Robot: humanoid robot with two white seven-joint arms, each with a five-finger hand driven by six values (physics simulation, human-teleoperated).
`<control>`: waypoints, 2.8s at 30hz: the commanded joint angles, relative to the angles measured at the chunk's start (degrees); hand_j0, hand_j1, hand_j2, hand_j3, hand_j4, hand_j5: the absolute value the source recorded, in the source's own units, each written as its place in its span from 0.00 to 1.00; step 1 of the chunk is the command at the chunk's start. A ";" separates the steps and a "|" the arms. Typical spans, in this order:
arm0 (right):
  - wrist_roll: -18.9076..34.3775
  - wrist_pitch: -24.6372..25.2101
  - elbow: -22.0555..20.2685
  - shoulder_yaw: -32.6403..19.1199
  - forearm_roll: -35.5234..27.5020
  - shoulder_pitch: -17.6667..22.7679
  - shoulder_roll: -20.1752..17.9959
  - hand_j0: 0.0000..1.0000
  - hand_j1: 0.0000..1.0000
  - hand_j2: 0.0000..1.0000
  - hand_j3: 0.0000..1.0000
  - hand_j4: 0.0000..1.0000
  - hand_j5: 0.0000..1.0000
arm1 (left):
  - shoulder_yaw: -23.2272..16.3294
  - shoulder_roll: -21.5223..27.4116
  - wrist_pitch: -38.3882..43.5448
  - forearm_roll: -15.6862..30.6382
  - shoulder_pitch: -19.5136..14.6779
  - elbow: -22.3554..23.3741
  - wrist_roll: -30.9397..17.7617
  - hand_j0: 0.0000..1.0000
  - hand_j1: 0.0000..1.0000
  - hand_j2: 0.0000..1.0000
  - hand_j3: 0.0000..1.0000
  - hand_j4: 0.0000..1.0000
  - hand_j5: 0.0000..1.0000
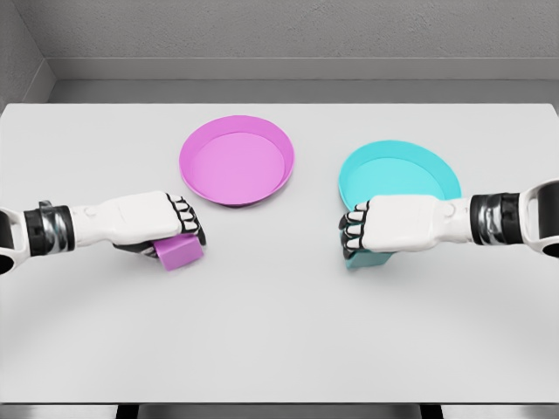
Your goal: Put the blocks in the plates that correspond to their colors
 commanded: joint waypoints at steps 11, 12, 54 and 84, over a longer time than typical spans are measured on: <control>0.04 0.11 5.73 -1.46 -0.12 -2.20 0.54 0.59 0.59 0.59 0.59 0.59 0.59 | -0.06 -3.24 0.09 0.34 -3.17 3.11 0.01 0.60 0.60 0.60 0.60 0.60 0.60; 0.04 0.11 7.22 -1.46 0.06 -2.29 1.69 0.59 0.59 0.59 0.59 0.59 0.59 | -0.06 -3.60 0.09 0.34 -3.52 3.55 0.01 0.60 0.60 0.60 0.60 0.60 0.60; 0.04 0.11 24.27 -3.22 1.29 -5.98 7.40 1.00 1.00 1.00 1.00 1.00 1.00 | 0.03 -18.71 0.09 -0.10 -17.84 25.08 -3.24 0.85 0.85 0.85 0.85 0.85 0.85; -9.36 0.11 17.33 -40.66 -5.92 22.32 -2.71 1.00 1.00 1.00 1.00 1.00 1.00 | 2.40 5.89 0.09 12.03 -12.39 26.67 -3.06 1.00 1.00 1.00 1.00 1.00 1.00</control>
